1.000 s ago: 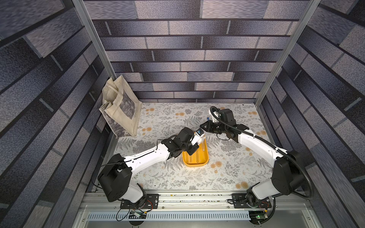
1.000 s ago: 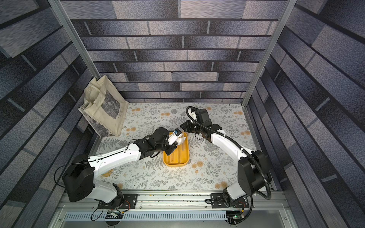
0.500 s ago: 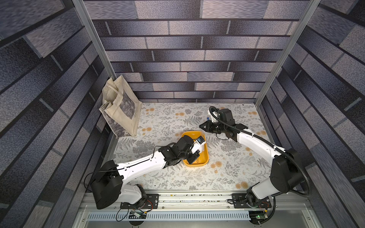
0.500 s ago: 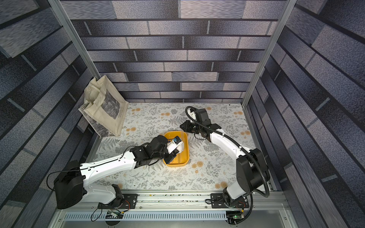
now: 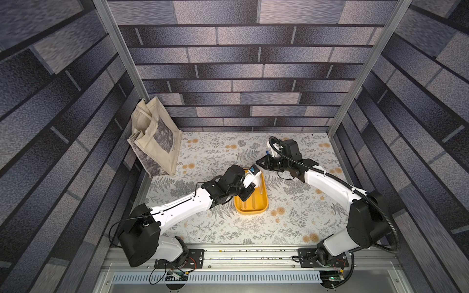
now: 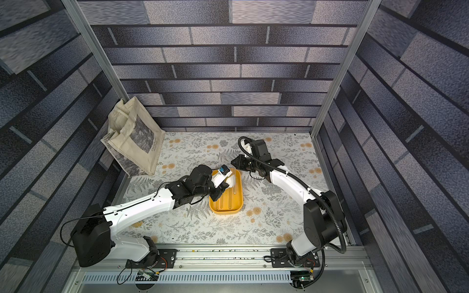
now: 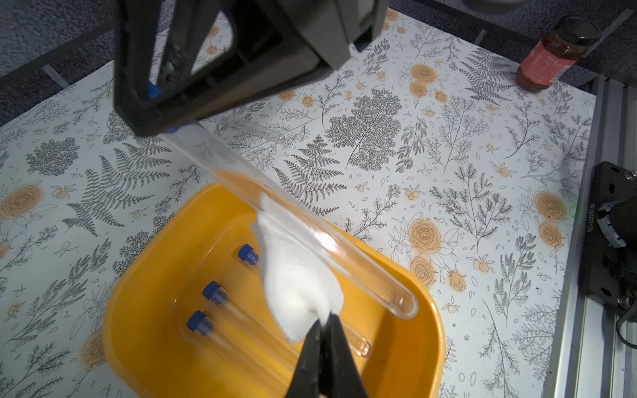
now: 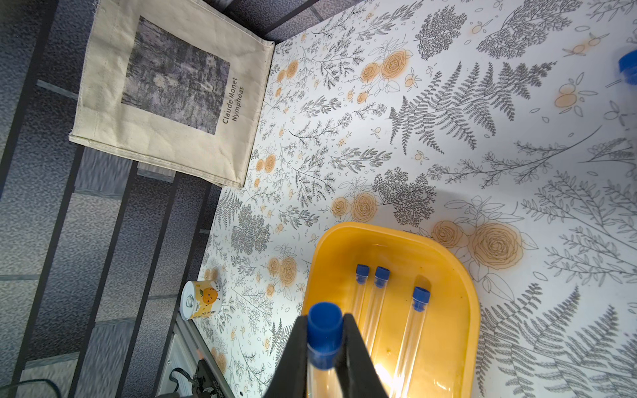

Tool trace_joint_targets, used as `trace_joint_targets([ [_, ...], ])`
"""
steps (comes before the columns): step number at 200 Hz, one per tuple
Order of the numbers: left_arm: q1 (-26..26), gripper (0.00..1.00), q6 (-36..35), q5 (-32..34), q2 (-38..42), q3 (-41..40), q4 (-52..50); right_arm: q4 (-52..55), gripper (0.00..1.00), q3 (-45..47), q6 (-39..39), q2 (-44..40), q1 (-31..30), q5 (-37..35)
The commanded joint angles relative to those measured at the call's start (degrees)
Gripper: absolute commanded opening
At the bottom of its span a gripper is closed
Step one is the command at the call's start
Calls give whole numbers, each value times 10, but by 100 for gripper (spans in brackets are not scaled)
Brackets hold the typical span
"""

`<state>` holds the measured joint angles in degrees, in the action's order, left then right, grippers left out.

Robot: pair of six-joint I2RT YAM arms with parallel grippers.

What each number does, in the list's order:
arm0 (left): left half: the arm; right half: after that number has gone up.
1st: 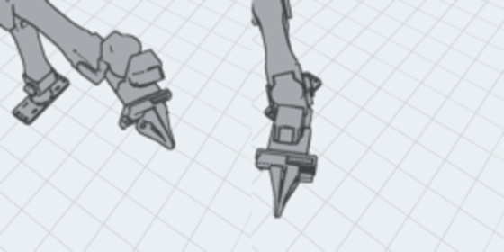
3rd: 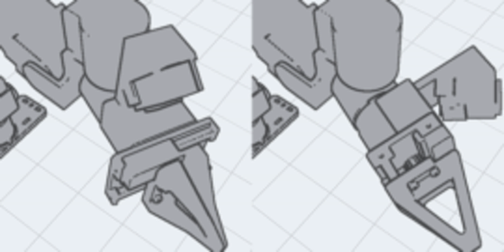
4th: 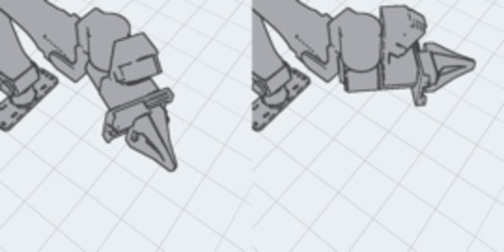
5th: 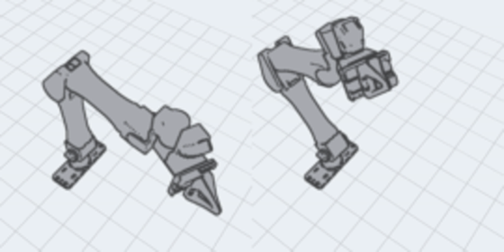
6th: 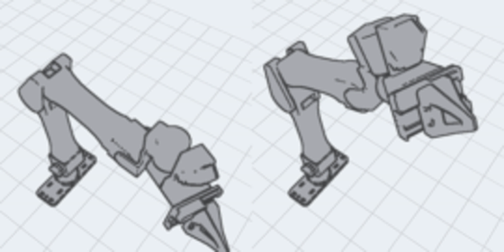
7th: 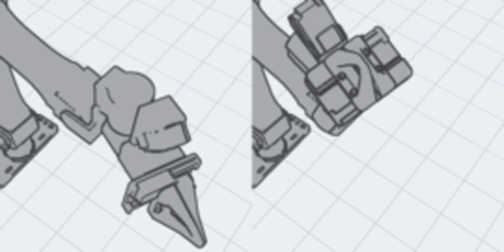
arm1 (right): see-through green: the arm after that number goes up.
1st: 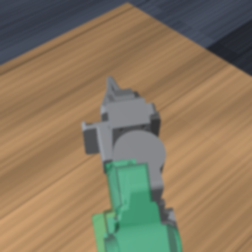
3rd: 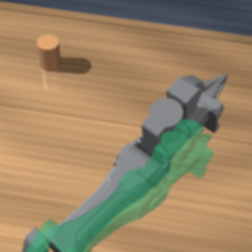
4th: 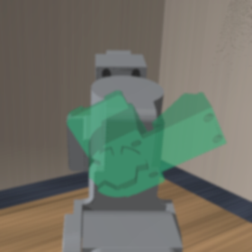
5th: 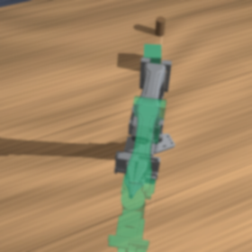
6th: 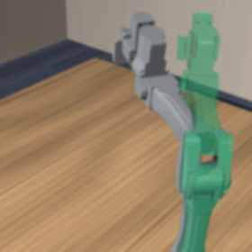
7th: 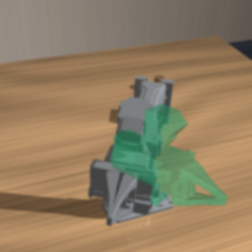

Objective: Wipe the exteriors of test tubes
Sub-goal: Wipe the dirt from the test tube.

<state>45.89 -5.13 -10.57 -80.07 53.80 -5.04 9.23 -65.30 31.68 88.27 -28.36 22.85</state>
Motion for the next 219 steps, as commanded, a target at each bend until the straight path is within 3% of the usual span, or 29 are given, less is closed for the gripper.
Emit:
trace_joint_targets([
  [1,-16,6,-15,-25,-17,33,3,11,15,-3,-5,-16,3,11],
  [96,-63,6,-40,-62,-66,115,-20,17,16,3,-7,-26,3,6],
  [219,21,7,3,-38,-18,25,-16,17,16,-14,-10,-8,6,-3],
])
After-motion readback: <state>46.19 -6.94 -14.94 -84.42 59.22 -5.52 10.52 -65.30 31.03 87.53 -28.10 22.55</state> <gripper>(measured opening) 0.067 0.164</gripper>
